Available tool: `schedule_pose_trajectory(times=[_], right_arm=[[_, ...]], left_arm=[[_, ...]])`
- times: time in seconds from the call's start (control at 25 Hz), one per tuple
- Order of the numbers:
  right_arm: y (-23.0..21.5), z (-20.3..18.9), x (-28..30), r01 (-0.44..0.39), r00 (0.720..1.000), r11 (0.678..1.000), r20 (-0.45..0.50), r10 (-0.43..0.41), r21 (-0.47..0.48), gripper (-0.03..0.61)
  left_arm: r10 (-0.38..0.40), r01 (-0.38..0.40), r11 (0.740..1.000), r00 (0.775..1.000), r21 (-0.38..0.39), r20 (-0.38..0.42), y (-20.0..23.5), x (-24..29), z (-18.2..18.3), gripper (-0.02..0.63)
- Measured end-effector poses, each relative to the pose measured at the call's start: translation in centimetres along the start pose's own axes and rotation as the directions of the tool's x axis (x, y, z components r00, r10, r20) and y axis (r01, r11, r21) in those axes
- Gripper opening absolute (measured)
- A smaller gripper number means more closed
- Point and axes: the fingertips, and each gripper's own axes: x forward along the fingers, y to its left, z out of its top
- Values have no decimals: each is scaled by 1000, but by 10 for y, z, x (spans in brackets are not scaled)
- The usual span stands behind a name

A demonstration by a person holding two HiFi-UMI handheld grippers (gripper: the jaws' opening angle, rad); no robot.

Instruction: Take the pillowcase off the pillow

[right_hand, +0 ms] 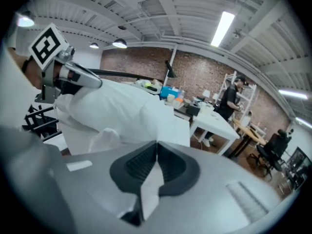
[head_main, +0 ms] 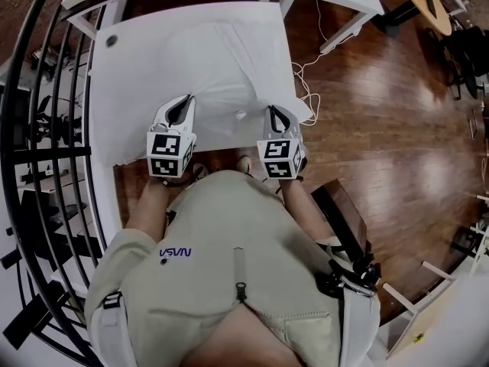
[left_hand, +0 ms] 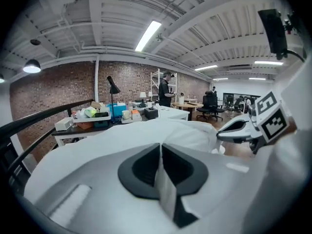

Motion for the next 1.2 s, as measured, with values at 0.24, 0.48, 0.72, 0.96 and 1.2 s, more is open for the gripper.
schedule_pose_trajectory(times=[0.24, 0.48, 0.72, 0.96, 1.2], right_arm=[[-35, -70, 25, 111, 977, 988, -194, -90, 103, 8], [-29, -101, 46, 10, 972, 995, -235, 14, 100, 8], [-20, -95, 41, -68, 975, 981, -196, 104, 179, 75], [-45, -33, 14, -17, 999, 971, -28, 24, 238, 91], [-48, 29, 7, -19, 997, 967, 77, -1, 253, 91]], left_arm=[[-16, 15, 999, 1000, -34, -25, -3, -5, -15, 15], [-18, 15, 999, 998, -50, -62, 5, -16, -34, 15], [-20, 20, 1000, 997, -3, -76, -15, -15, -35, 53], [-18, 17, 1000, 997, 6, 69, -5, -38, 19, 67], [-46, 40, 997, 995, 61, 85, 25, -27, 46, 102]])
